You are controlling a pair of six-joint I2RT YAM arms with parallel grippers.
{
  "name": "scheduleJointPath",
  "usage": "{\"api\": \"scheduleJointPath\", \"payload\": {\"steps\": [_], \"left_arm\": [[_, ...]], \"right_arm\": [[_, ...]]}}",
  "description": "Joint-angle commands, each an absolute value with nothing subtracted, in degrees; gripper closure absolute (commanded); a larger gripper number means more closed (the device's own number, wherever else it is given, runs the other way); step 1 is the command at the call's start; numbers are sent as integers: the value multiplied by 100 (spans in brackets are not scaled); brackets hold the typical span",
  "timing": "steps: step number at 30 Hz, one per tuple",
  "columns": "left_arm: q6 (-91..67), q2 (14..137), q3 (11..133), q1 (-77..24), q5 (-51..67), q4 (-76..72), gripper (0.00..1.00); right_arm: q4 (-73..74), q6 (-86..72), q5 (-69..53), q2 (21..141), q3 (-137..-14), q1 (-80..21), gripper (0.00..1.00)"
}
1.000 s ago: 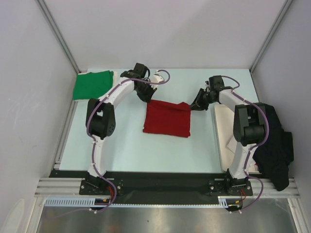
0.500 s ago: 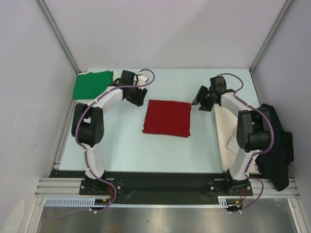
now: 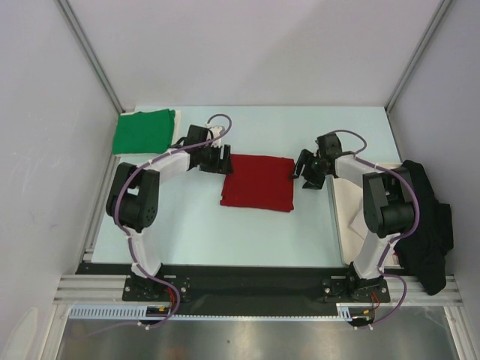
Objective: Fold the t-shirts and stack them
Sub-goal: Neatly place the folded tshirt to the corner
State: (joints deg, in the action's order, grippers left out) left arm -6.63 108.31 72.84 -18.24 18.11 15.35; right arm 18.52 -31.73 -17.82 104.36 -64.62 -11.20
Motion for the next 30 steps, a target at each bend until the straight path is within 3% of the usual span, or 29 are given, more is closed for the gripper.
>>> {"api": "scheduleJointPath", "payload": {"steps": [1, 7, 12, 18, 20, 21, 30], "left_arm": [[-1405, 11117, 7278, -1846, 2424, 1134, 27], [-1731, 11531, 7330, -1846, 2698, 1116, 31], [-2039, 11795, 7418, -1881, 3260, 1055, 43], [-2153, 11953, 7400, -1907, 3690, 949, 70], [-2188, 12015, 7435, -1907, 3823, 906, 85], [-2197, 12006, 7444, -1907, 3893, 888, 100], [-1127, 11224, 7584, -1495, 3613, 1369, 100]], "right_arm": [[1661, -3155, -1784, 10196, -6399, -1125, 28], [1644, -3164, -1775, 10011, -6205, -1046, 29], [1661, -3199, -1723, 9756, -6117, -976, 29], [1696, -3208, -1670, 9475, -6108, -967, 29], [1775, -3191, -1626, 9396, -6108, -923, 29], [1793, -3182, -1617, 9317, -6100, -897, 29], [2127, -3024, -1521, 8737, -6056, -589, 29]]}}
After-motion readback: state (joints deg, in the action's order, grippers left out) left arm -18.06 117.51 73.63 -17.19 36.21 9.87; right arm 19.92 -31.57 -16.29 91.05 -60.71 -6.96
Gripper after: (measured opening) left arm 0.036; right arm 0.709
